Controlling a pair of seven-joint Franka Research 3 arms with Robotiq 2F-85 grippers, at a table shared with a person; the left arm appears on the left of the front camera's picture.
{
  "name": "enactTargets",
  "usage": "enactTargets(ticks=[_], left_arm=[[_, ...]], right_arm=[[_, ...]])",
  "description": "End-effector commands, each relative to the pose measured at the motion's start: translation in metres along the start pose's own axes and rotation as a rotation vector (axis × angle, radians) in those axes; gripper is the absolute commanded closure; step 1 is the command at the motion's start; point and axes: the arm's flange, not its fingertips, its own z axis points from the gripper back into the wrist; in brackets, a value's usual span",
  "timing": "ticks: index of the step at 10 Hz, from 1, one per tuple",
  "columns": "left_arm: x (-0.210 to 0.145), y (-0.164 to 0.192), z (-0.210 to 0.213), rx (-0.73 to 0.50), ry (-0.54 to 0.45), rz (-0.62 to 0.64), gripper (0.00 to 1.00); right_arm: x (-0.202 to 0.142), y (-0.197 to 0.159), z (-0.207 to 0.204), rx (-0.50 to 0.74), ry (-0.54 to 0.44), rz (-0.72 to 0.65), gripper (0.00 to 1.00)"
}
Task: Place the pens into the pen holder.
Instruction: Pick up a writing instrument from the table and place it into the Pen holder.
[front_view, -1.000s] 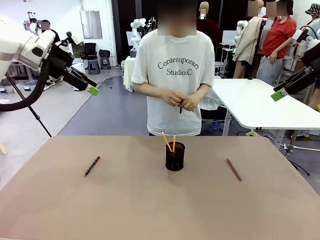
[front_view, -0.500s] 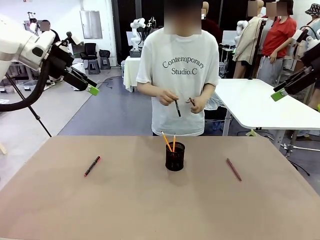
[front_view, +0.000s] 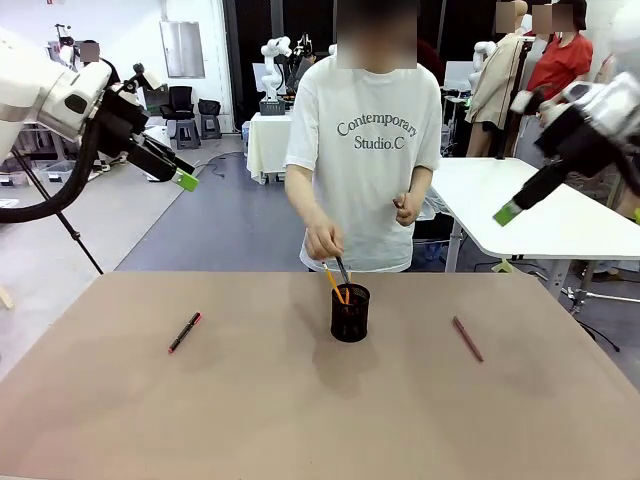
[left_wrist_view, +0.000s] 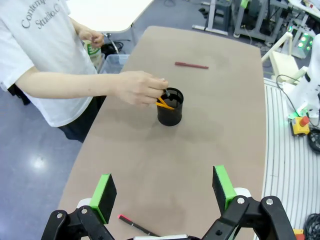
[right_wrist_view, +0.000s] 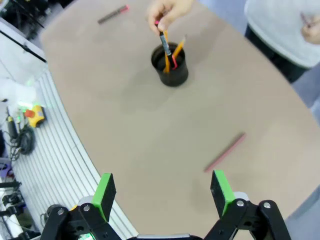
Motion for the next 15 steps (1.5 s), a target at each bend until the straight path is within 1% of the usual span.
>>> enactTargets(ticks=[1, 2, 3, 5, 6, 7, 8, 9, 10, 15], left_arm=[[0.0, -0.002, 0.001, 0.01, 0.0, -0.003, 0.0], [0.0, -0.002, 0.001, 0.01, 0.0, -0.003, 0.0], [0.0, -0.002, 0.001, 0.01, 0.0, -0.003, 0.0], [0.0, -0.002, 0.001, 0.01, 0.0, -0.003, 0.0], [0.0, -0.002, 0.001, 0.01, 0.0, -0.003, 0.0], [0.0, -0.002, 0.001, 0.01, 0.0, -0.003, 0.0], [0.0, -0.002, 0.001, 0.01, 0.0, -0.003, 0.0], [0.0, -0.002, 0.001, 0.01, 0.0, -0.003, 0.0], [0.0, -0.002, 0.001, 0.01, 0.0, -0.003, 0.0], [0.0, -0.002, 0.001, 0.01, 0.0, -0.003, 0.0]], right_arm=[[0.018, -0.013, -0.014, -0.057, 0.15, -0.11, 0.0], [0.02, -0.017, -0.034, -0.147, 0.225, -0.135, 0.0], [0.016, -0.021, -0.05, -0.209, 0.248, -0.172, 0.0], [-0.002, -0.032, -0.08, -0.35, 0.253, -0.235, 0.0], [-0.011, -0.033, -0.089, -0.412, 0.251, -0.244, 0.0], [-0.024, -0.031, -0.098, -0.439, 0.244, -0.255, 0.0], [-0.031, -0.029, -0.102, -0.476, 0.245, -0.231, 0.0], [-0.033, -0.031, -0.094, -0.362, 0.136, -0.161, 0.0], [-0.023, -0.041, -0.099, -0.403, 0.239, -0.218, 0.0], [-0.023, -0.041, -0.099, -0.403, 0.239, -0.218, 0.0]])
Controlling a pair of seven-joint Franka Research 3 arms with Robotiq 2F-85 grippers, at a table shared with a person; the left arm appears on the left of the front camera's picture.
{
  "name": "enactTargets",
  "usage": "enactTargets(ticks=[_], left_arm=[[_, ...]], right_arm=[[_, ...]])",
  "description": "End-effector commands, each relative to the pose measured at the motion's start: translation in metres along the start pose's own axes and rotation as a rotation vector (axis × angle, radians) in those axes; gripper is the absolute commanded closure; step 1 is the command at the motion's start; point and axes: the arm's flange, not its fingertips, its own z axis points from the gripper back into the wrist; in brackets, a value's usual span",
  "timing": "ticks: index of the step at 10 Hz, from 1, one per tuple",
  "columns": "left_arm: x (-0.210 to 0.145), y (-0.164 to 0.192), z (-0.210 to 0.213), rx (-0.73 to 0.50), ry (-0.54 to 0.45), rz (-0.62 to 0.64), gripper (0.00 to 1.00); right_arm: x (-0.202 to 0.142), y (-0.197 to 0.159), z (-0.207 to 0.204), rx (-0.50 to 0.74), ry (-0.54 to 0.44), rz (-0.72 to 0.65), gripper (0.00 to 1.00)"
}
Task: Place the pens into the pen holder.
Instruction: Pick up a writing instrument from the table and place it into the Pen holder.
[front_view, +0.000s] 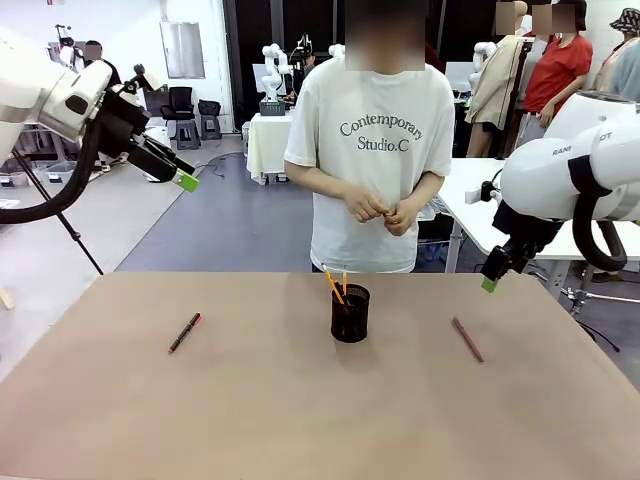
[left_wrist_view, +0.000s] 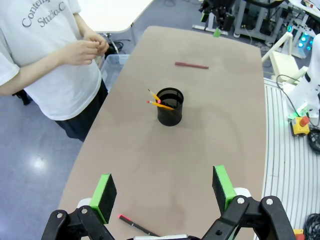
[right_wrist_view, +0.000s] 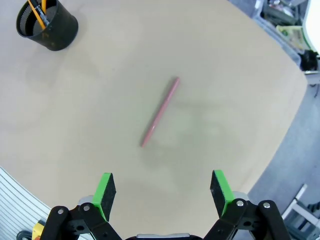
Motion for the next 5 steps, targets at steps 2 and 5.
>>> enactTargets(ticks=[2, 5], left_arm=[[-0.001, -0.002, 0.001, 0.01, 0.0, -0.003, 0.0], [-0.001, -0.002, 0.001, 0.01, 0.0, -0.003, 0.0]], right_arm=[[0.016, 0.005, -0.02, -0.055, 0.034, -0.069, 0.0], [0.026, 0.025, -0.07, -0.071, 0.131, -0.179, 0.0]])
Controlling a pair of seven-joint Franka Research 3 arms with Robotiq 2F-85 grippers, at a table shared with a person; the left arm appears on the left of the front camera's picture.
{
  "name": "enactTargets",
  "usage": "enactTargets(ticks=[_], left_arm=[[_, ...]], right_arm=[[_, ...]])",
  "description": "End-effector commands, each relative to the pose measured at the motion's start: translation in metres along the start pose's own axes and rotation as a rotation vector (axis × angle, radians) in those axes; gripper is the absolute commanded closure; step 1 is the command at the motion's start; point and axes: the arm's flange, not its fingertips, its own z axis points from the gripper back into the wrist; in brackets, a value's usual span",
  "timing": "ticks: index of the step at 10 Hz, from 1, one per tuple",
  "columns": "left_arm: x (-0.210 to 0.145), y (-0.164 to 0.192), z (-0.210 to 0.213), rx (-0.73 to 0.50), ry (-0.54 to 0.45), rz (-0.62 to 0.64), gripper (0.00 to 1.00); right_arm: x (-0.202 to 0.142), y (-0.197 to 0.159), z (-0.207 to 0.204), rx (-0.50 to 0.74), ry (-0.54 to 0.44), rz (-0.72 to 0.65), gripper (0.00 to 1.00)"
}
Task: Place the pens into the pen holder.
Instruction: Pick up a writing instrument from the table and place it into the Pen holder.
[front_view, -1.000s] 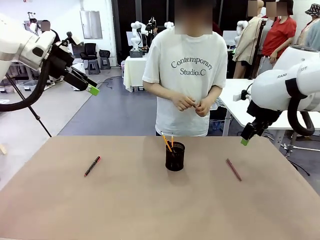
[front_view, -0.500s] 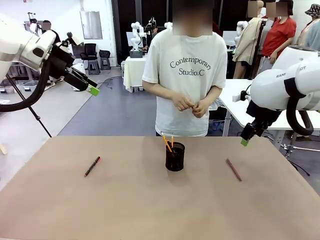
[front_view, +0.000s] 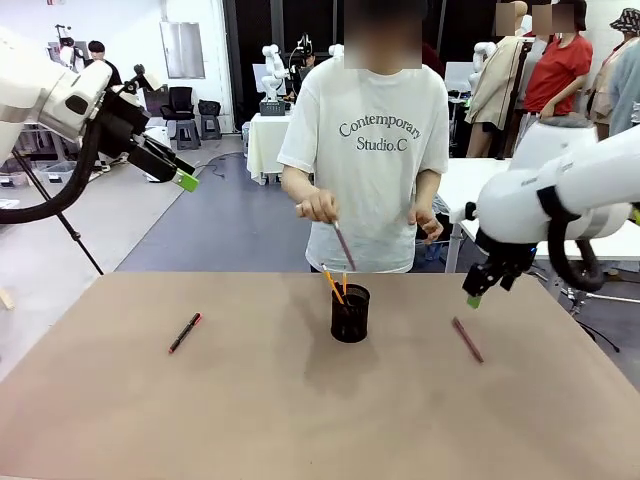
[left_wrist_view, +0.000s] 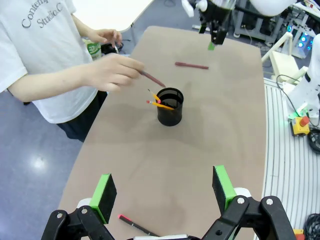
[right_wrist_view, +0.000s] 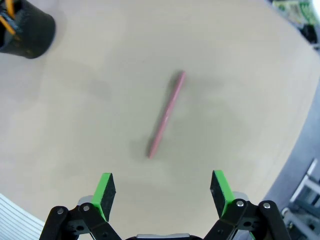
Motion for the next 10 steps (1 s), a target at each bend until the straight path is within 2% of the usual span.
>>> enactTargets(ticks=[1, 3, 6, 10], left_arm=[[-0.001, -0.002, 0.001, 0.01, 0.0, -0.003, 0.0], [-0.001, -0.002, 0.001, 0.01, 0.0, -0.003, 0.0], [-0.001, -0.002, 0.001, 0.01, 0.0, -0.003, 0.0], [-0.001, -0.002, 0.001, 0.01, 0.0, -0.003, 0.0]], right_arm=[[0.012, 0.014, -0.025, -0.06, 0.042, -0.067, 0.0], [0.01, 0.027, -0.041, -0.064, 0.06, -0.098, 0.0], [0.005, 0.028, -0.059, -0.06, 0.034, -0.17, 0.0], [0.03, 0.012, -0.091, -0.048, 0.047, -0.231, 0.0]])
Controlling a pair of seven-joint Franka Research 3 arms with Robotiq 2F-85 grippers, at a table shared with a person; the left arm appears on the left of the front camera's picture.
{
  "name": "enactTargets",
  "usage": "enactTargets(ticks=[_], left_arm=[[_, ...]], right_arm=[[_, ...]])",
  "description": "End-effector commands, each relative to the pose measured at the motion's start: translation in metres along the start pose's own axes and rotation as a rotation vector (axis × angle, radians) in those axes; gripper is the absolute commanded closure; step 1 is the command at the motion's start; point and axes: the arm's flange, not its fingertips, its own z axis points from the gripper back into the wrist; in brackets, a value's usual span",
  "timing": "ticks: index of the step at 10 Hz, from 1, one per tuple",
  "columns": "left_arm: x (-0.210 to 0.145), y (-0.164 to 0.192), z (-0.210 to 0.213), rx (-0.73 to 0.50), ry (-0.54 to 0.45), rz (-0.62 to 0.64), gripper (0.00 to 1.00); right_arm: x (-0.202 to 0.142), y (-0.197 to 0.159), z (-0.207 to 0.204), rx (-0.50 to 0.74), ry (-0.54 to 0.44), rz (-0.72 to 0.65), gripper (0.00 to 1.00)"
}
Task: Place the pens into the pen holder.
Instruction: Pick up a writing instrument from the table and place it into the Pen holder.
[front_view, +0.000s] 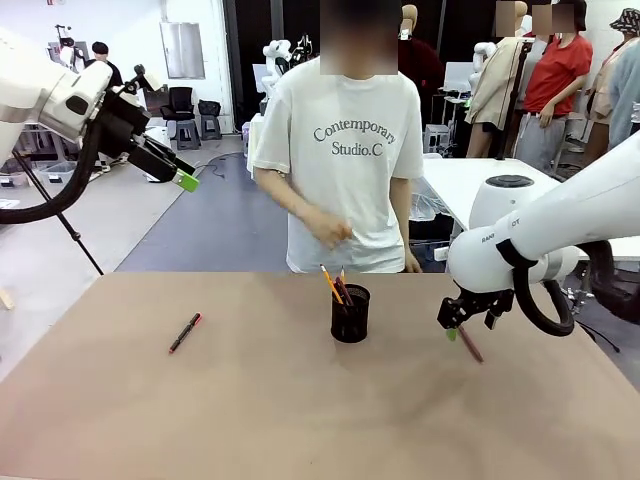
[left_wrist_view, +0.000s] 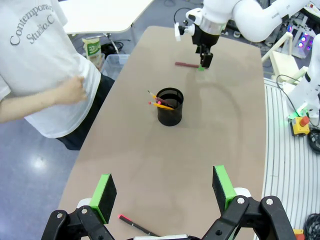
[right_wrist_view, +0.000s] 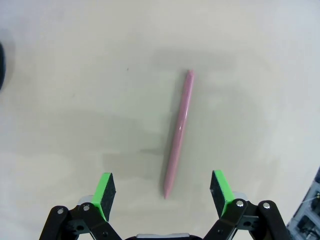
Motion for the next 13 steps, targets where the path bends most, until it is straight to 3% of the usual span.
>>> enactTargets(ticks=[1, 6, 7, 10, 13], left_arm=[[-0.001, -0.002, 0.001, 0.01, 0.0, -0.003, 0.0], [-0.001, -0.002, 0.001, 0.01, 0.0, -0.003, 0.0], [-0.001, -0.002, 0.001, 0.01, 0.0, -0.003, 0.0], [-0.001, -0.002, 0.001, 0.01, 0.0, -0.003, 0.0], [-0.001, -0.002, 0.001, 0.01, 0.0, -0.003, 0.0]], right_arm=[[0.021, 0.002, -0.011, -0.042, -0.006, -0.04, 0.0], [0.053, -0.014, -0.037, -0.061, 0.001, -0.08, 0.0], [0.037, -0.018, -0.032, -0.02, 0.004, -0.069, 0.0], [0.037, -0.018, -0.032, -0.02, 0.004, -0.069, 0.0], [0.054, -0.023, -0.046, 0.009, 0.0, -0.09, 0.0]])
